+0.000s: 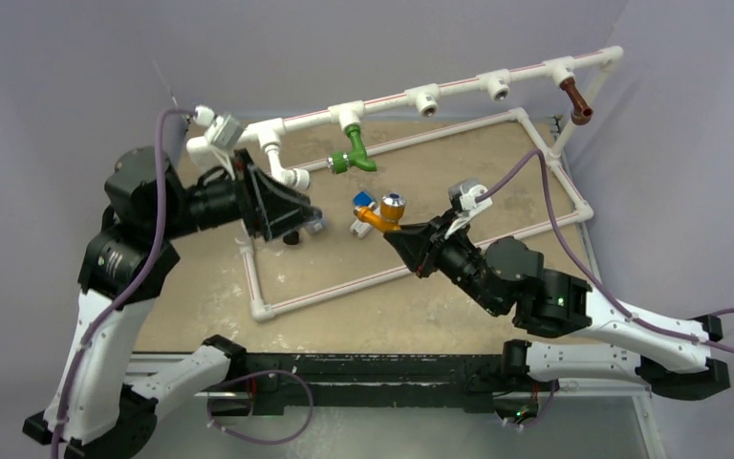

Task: Install the water faucets

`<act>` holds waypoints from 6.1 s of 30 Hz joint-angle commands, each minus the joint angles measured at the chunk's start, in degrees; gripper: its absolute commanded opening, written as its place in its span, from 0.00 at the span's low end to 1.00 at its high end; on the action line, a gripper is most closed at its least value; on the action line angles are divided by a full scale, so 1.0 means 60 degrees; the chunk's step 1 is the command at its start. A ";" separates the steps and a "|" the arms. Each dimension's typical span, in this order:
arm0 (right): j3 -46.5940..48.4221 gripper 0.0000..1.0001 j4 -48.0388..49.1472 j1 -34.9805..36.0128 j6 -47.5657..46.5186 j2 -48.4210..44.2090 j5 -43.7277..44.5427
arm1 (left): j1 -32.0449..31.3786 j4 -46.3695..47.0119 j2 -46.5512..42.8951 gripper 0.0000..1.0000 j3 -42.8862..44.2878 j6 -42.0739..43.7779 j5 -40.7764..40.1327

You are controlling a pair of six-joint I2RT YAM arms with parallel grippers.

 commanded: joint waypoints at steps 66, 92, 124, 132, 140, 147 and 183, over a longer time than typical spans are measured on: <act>-0.0719 0.00 0.3163 -0.4481 -0.3749 0.0018 0.1021 | 0.0698 0.4792 0.5841 0.40 -0.0736 0.3873 -1.1149; -0.2757 0.00 0.6773 -0.6538 -0.5599 -0.0090 -0.3027 | 0.1511 0.4802 0.5738 0.36 -0.1585 0.3158 -0.9818; -0.2225 0.00 0.6861 -0.6795 -0.5913 0.0413 -0.2643 | 0.1723 0.4683 0.5709 0.35 -0.1673 0.3119 -0.9509; -0.1993 0.00 0.6747 -0.6832 -0.6050 0.0754 -0.2728 | 0.1738 0.4663 0.5708 0.35 -0.1686 0.3151 -0.9494; -0.2023 0.00 0.6572 -0.6832 -0.6353 0.1001 -0.3163 | 0.1787 0.4633 0.5691 0.35 -0.1673 0.3142 -0.9354; -0.2013 0.00 0.6879 -0.6828 -0.6020 0.1295 -0.2729 | 0.1826 0.4564 0.5694 0.35 -0.1643 0.3082 -0.9216; -0.2064 0.00 0.7019 -0.6506 -0.9513 0.1446 -0.3039 | 0.1958 0.4405 0.5778 0.35 -0.1541 0.3024 -0.8798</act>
